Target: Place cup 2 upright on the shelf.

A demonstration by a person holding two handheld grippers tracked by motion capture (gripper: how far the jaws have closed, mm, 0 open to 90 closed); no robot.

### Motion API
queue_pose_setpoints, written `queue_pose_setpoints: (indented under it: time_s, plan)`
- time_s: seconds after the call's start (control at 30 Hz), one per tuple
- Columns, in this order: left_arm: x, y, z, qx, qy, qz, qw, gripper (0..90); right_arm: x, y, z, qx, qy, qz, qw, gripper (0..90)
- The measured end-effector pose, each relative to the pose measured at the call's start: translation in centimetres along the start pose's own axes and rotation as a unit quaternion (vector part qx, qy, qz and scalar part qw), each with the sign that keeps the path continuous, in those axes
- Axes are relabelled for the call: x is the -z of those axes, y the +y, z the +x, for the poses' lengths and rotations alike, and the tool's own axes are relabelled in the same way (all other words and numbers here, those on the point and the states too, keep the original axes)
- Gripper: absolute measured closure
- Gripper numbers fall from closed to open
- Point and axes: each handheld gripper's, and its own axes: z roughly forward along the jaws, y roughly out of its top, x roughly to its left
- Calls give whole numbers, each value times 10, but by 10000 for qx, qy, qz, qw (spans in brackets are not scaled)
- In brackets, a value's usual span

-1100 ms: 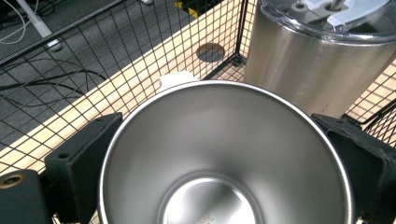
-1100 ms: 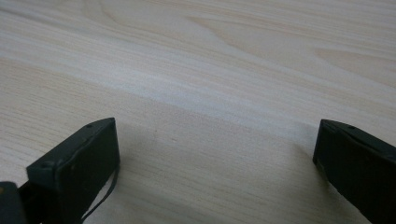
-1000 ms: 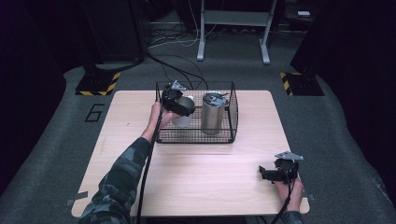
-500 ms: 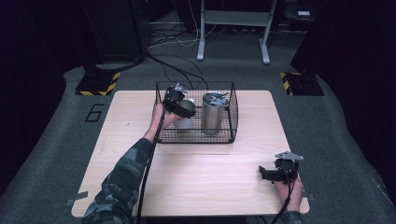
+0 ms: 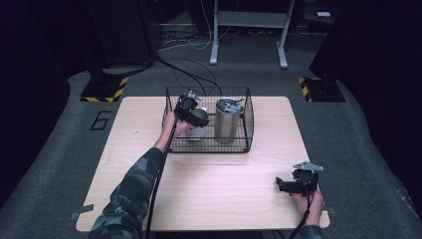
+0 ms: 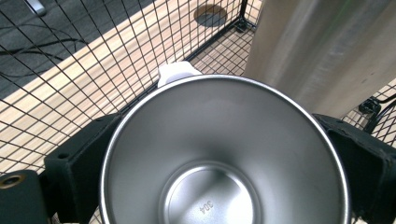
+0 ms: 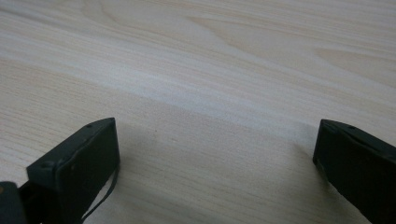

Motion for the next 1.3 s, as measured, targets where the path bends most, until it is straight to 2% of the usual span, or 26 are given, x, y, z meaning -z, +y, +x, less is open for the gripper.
queue_pose_setpoints:
  time_s: [0.13,0.27,0.8,1.2,1.3]
  plan:
    - [-3,-1,0,85,-66,34,9999,61,0,0,0,-3,0,0,10000,0]
    - [-5,-2,0,61,-11,98,9999,61,0,0,0,-3,2,3,10000,0]
    - [-9,-4,3,227,-69,234,9994,59,0,0,0,0,-7,3,10000,0]
    - [-5,-4,0,180,8,512,9985,57,0,0,0,1,-7,3,10000,0]
    - [-3,-5,-1,303,22,513,9982,53,0,0,0,1,-7,1,10000,0]
